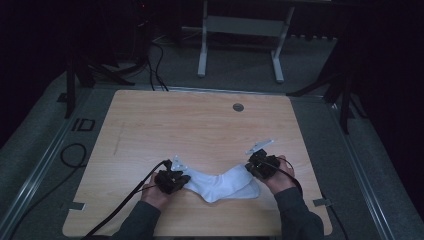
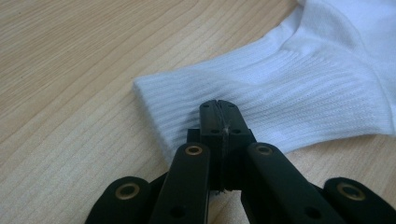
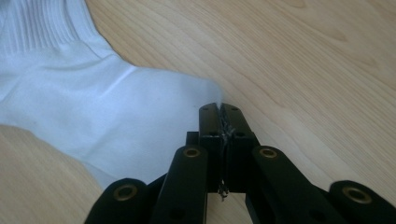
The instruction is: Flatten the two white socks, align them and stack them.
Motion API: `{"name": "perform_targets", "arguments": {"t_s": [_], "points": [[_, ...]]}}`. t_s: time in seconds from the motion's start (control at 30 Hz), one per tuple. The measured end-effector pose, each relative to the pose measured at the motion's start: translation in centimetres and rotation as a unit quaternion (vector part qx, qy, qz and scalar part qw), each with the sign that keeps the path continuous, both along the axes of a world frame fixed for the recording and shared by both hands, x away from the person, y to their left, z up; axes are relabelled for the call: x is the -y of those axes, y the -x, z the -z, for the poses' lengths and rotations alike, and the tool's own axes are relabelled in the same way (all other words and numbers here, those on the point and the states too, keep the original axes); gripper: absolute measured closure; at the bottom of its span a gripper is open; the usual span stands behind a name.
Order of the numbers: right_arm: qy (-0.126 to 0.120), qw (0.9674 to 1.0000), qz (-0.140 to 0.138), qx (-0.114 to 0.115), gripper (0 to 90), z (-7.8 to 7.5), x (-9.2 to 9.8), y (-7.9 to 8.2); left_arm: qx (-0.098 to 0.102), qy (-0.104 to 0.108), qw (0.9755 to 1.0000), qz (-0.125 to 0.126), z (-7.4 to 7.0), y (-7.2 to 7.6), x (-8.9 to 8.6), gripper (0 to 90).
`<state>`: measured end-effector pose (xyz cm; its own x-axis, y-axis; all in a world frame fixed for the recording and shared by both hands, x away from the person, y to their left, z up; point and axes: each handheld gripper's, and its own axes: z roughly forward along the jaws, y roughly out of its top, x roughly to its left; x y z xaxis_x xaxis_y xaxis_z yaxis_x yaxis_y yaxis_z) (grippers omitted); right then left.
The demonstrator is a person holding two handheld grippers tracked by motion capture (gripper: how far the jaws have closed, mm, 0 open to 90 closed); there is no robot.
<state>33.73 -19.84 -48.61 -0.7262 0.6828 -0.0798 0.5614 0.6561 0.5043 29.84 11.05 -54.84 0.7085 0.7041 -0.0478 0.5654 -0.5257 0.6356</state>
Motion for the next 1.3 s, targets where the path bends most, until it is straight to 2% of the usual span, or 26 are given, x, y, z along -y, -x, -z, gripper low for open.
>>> {"name": "perform_targets", "arguments": {"t_s": [0.27, 0.5, 0.77, 1.0, 1.3], "points": [[-0.006, 0.9998, 0.013, 0.012, 88.0, -1.3, 1.6, 1.4, -0.001, 0.001, 1.0, -0.004, 0.0, 0.1, 0.1, 90.0], [-0.016, 0.9996, 0.021, 0.011, 88.0, -1.6, 2.9, 2.2, 0.0, 0.002, 1.0, -0.005, 0.0, 0.1, 0.1, 90.0], [-0.027, 0.9994, 0.021, 0.006, 88.0, -1.3, 3.3, 3.1, -0.003, 0.0, 1.0, -0.005, 0.0, 0.2, 0.1, 90.0], [-0.026, 0.9995, 0.017, -0.003, 87.9, -0.2, 3.1, 3.3, -0.003, -0.002, 1.0, -0.005, 0.0, 0.2, 0.1, 90.0], [-0.03, 0.9993, 0.02, 0.004, 87.9, 0.1, 3.4, 3.1, -0.004, 0.0, 1.0, -0.006, 0.0, 0.2, 0.1, 90.0]]}}
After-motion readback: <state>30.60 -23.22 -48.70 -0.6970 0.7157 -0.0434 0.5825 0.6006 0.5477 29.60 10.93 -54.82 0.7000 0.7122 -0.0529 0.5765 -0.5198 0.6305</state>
